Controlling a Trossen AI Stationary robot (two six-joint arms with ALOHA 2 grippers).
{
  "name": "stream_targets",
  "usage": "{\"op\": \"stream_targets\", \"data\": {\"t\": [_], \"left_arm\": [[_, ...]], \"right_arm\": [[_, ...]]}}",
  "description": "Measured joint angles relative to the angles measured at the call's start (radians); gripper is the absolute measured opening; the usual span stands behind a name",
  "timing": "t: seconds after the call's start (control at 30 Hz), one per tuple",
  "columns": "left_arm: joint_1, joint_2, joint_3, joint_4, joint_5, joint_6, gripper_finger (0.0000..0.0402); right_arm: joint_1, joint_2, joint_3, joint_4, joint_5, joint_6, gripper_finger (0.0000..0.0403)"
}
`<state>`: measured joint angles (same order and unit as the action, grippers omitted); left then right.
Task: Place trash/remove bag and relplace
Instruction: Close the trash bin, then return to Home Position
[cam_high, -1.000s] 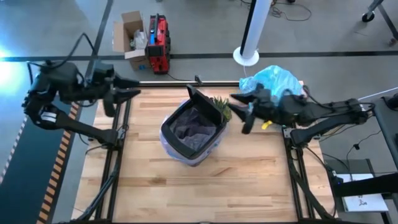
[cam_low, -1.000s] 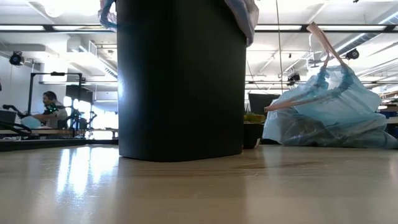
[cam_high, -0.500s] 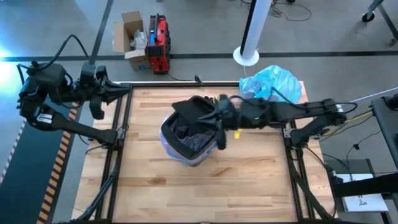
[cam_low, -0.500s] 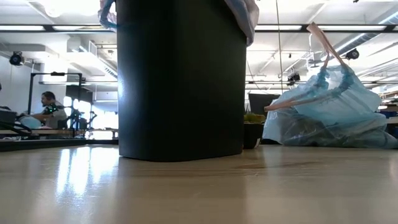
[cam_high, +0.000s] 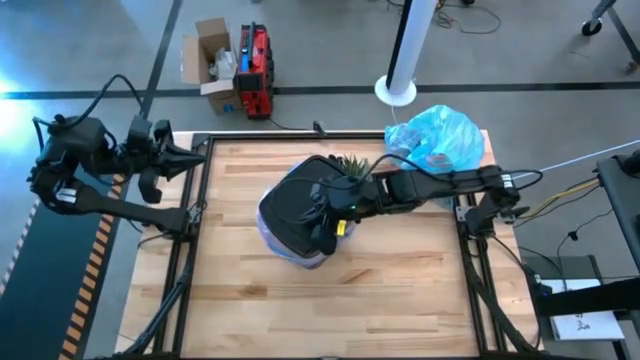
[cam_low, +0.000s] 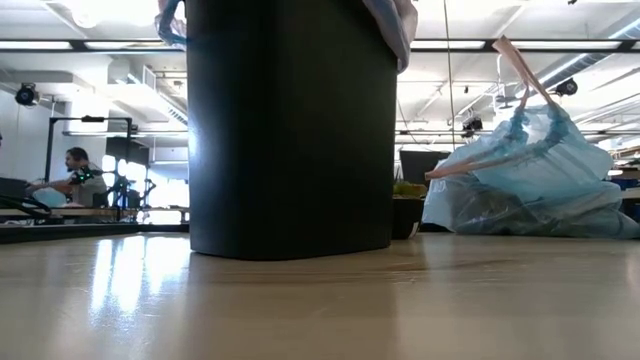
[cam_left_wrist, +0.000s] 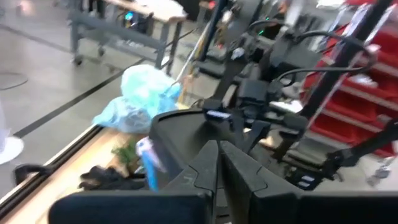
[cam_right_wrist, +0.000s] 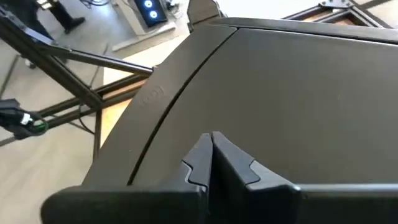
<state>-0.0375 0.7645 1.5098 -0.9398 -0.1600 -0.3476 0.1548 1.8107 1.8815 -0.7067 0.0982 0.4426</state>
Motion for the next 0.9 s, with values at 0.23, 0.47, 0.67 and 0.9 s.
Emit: {"op": "stream_targets", "data": {"t": [0.23, 0.47, 0.67, 0.9], "left_arm": [[-0.001, -0.119, -0.149, 0.177, 0.069, 0.008, 0.0001], [0.000, -0.215, -0.312, 0.298, 0.072, 0.000, 0.0003], [-0.001, -0.271, -0.449, 0.368, 0.081, -0.027, 0.0002], [0.000, -0.334, -0.634, 0.557, 0.046, 0.026, 0.0001]], "right_arm": [[0.026, 0.014, 0.098, 0.017, 0.124, -0.120, 0.0000], [0.031, -0.139, 0.080, 0.076, 0.165, -0.225, 0.0000], [0.031, -0.298, -0.081, 0.133, 0.162, -0.278, 0.0000], [0.024, -0.539, -0.424, 0.318, 0.158, -0.275, 0.0000]]}}
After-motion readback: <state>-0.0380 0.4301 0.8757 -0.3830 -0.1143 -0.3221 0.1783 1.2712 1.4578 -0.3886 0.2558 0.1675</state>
